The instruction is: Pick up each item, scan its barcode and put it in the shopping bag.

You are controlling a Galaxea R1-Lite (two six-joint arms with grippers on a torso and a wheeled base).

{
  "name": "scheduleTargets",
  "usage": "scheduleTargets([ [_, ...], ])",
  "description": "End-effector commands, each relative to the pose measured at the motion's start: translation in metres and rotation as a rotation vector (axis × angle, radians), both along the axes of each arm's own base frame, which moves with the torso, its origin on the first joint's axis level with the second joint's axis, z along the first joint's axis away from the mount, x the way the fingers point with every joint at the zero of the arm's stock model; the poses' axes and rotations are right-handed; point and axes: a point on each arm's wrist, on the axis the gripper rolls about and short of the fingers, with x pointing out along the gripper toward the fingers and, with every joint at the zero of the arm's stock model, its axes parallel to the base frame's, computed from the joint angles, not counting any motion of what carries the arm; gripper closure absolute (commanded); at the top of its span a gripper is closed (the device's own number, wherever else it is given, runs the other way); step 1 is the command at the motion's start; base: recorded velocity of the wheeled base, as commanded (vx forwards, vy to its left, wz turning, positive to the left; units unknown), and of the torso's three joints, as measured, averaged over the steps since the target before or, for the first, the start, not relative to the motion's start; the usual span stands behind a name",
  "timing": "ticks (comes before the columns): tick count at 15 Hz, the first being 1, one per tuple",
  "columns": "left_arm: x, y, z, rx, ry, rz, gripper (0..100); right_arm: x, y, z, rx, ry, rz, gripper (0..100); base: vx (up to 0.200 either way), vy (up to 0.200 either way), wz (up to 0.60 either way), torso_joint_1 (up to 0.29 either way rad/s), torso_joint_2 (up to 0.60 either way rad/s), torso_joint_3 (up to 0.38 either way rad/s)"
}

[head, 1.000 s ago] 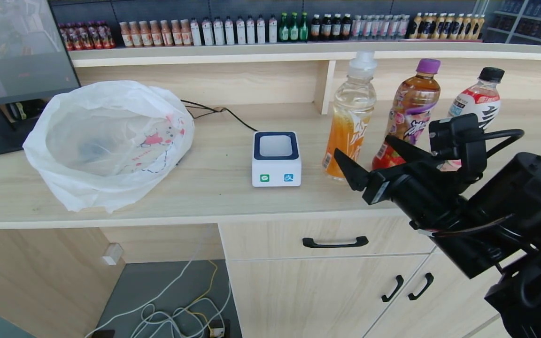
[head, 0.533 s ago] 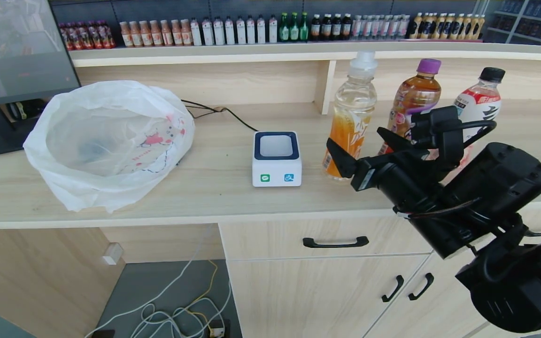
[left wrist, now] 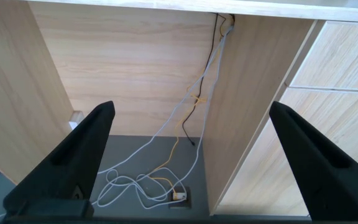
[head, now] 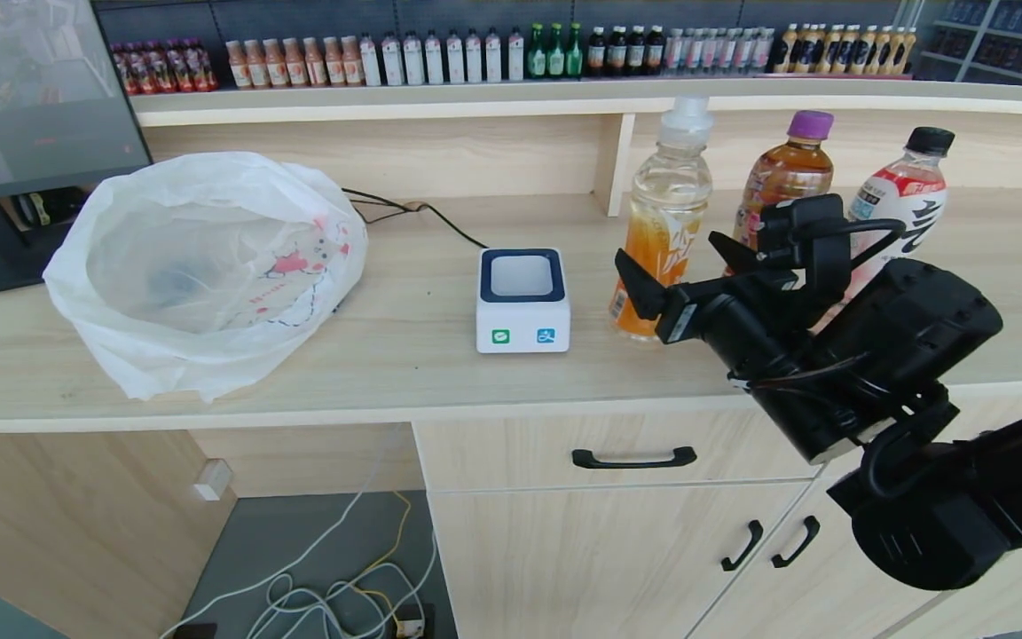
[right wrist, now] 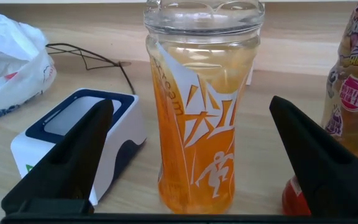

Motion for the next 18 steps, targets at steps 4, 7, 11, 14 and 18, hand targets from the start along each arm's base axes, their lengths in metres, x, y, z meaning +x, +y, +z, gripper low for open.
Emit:
scheduleTargets([
  [4,0.000,0.000,0.000,0.000,0.000,0.000,0,0.011,0.005,-0.002,0.004,-0.007,-0.003,0,0.000,0.000,0.00,0.000,0.00,0.000],
  [7,0.000,0.000,0.000,0.000,0.000,0.002,0,0.020,0.007,-0.004,0.007,-0.013,-0.007,0,0.000,0.000,0.00,0.000,0.00,0.000],
  [11,0.000,0.000,0.000,0.000,0.000,0.000,0,0.033,0.010,-0.005,0.017,-0.024,-0.019,0,0.000,0.000,0.00,0.000,0.00,0.000],
  [14,0.000,0.000,0.000,0.000,0.000,0.000,0,0.047,0.003,-0.005,0.025,-0.039,-0.050,0,0.000,0.000,0.00,0.000,0.00,0.000],
  [18,0.000,0.000,0.000,0.000,0.000,0.000,0,0.056,0.005,-0.007,0.022,-0.047,-0.049,0,0.000,0.000,0.00,0.000,0.00,0.000],
])
